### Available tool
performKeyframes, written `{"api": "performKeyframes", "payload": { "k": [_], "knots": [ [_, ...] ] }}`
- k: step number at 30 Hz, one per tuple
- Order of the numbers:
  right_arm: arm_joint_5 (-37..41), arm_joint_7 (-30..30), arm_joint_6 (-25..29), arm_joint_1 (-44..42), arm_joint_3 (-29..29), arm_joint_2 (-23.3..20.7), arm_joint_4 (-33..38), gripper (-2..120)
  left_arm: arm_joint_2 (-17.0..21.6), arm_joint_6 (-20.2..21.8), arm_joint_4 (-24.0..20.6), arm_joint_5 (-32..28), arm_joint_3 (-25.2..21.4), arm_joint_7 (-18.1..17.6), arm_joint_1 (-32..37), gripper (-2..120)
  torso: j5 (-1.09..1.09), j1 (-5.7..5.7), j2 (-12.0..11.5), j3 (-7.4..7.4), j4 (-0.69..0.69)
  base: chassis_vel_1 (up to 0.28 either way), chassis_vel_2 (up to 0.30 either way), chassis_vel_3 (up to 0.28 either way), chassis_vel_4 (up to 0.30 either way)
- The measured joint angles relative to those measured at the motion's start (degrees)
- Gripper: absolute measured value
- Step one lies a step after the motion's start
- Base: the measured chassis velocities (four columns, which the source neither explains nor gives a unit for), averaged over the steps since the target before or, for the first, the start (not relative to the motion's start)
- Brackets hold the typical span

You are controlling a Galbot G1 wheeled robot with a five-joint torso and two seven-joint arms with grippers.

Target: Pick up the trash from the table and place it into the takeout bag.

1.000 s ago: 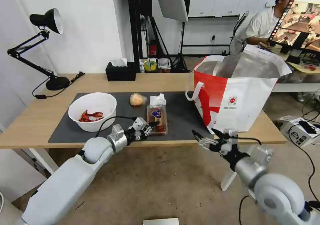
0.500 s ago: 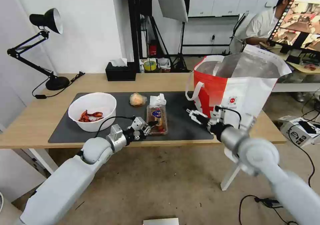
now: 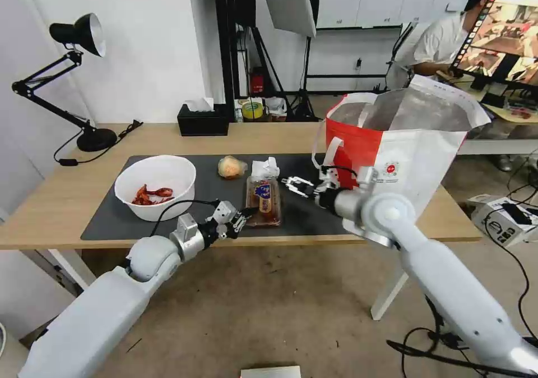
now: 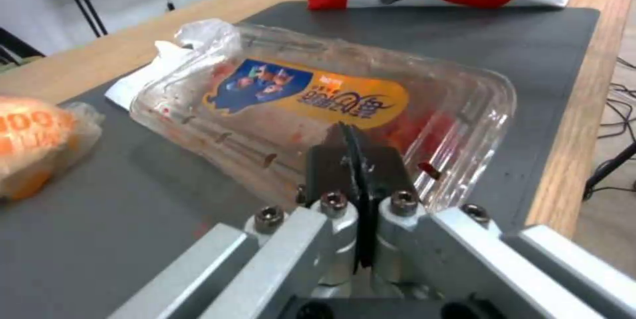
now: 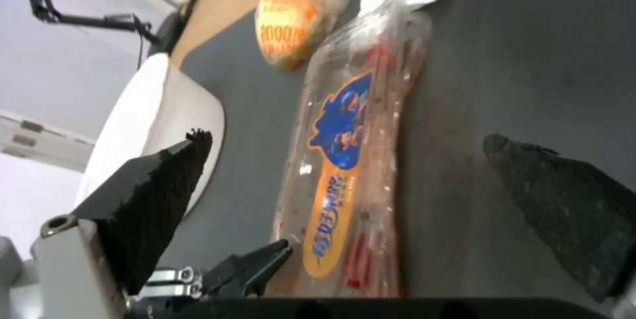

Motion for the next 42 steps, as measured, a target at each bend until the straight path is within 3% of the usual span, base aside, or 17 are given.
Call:
{"api": "performKeyframes", "payload": {
  "k": [17, 42],
  "knots": [
    [1.75, 5.2, -4.15, 5.17, -4.47, 3.77, -5.97, 100, -0.82, -0.81, -0.29, -0.63, 0.07, 0.02, 0.13, 0, 0.01, 0.0, 0.0, 0.0, 0.0, 0.0, 0.0, 0.0, 0.0],
    [3.42, 3.68, -6.64, 7.83, -5.88, 7.44, -12.77, 100, -0.14, -1.85, -0.39, -1.65, 1.31, -0.22, -0.82, 0, 0.01, 0.0, 0.0, 0.0, 0.0, 0.0, 0.0, 0.0, 0.0]
  ]
}}
